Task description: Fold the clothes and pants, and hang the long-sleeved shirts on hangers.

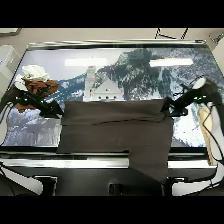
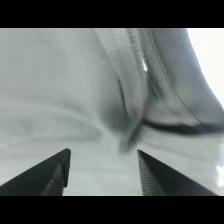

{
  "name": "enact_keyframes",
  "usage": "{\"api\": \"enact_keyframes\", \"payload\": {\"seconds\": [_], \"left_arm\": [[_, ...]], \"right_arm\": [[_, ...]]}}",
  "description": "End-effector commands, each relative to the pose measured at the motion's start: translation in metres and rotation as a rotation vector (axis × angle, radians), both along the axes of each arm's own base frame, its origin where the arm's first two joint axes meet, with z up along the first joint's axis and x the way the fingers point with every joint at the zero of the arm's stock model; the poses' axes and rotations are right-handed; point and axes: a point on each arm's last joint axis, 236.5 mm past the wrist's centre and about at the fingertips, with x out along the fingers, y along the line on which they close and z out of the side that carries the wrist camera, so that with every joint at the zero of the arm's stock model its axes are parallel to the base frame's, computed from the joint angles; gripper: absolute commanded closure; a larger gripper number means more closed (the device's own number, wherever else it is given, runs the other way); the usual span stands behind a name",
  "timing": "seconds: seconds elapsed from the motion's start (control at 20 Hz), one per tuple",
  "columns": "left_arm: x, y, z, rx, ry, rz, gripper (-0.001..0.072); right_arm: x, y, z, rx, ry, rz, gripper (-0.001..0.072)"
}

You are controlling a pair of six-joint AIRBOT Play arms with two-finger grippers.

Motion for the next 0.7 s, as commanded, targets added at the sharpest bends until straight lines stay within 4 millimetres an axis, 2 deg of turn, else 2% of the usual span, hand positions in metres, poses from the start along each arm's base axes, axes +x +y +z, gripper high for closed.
{"api": "enact_keyframes", "payload": {"seconds": [0.0,0.05,0.15,0.25,0.35,0.45,0.55,0.65], "left_arm": [[-0.009,0.029,0.025,0.040,-0.011,0.035,0.0256],[-0.020,0.043,0.029,0.091,0.006,0.057,0.0256],[-0.059,0.056,0.024,0.165,0.047,0.045,0.0257],[-0.105,0.044,0.004,0.163,0.078,0.058,0.0257],[-0.152,0.024,-0.020,0.134,0.112,0.056,0.0260],[-0.191,0.008,-0.032,0.089,0.145,0.001,0.0260],[-0.207,0.001,-0.041,0.075,0.177,0.009,0.0260],[-0.202,-0.011,-0.046,0.034,0.150,0.048,0.0260]], "right_arm": [[-0.022,-0.039,0.046,0.023,-0.002,-0.038,0.0150],[-0.040,-0.053,0.051,0.016,0.037,-0.056,0.0150],[-0.080,-0.071,0.047,-0.023,0.115,-0.065,0.0149],[-0.107,-0.071,0.030,-0.049,0.155,-0.073,0.0148],[-0.126,-0.054,0.016,-0.005,0.178,-0.073,0.0149],[-0.140,-0.044,0.011,0.031,0.218,-0.047,0.0149],[-0.144,-0.042,0.013,0.038,0.226,-0.036,0.0150],[-0.143,-0.041,0.015,0.041,0.220,-0.038,0.0151]]}}
